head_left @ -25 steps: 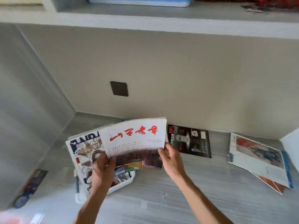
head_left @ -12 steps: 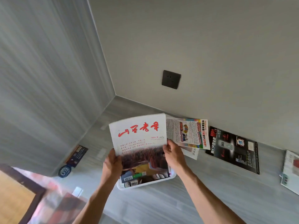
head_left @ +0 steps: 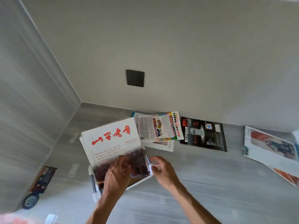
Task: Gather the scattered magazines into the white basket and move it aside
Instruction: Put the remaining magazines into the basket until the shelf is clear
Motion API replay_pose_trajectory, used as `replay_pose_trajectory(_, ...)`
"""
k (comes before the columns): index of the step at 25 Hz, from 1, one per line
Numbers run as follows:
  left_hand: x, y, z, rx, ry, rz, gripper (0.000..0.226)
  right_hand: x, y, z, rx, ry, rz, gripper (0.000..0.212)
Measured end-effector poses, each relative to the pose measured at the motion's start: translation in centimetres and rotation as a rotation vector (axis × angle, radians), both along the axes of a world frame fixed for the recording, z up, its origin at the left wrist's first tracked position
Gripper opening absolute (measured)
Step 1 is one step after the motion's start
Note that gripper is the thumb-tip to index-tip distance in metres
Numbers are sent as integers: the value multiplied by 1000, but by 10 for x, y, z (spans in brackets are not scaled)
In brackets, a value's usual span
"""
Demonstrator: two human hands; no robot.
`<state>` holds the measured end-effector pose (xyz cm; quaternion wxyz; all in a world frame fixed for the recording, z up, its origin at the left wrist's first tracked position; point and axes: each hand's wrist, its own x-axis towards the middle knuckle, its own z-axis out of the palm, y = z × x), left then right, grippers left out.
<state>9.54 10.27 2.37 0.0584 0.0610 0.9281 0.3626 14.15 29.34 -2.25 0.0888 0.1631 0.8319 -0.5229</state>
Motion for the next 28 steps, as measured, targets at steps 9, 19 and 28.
replay_pose_trajectory(9, 92, 207, -25, 156, -250, -682, 37, 241, 197, 3, 247, -324, -628, 26)
replay_pose_trajectory(19, 176, 424, -35, 76, -269, -715, 43, 281, 463, -27, 494, -305, -587, 62)
replay_pose_trajectory(28, 226, 436, -88, -31, -355, -611, 35, 305, 524, -97, 1040, -508, -307, 61)
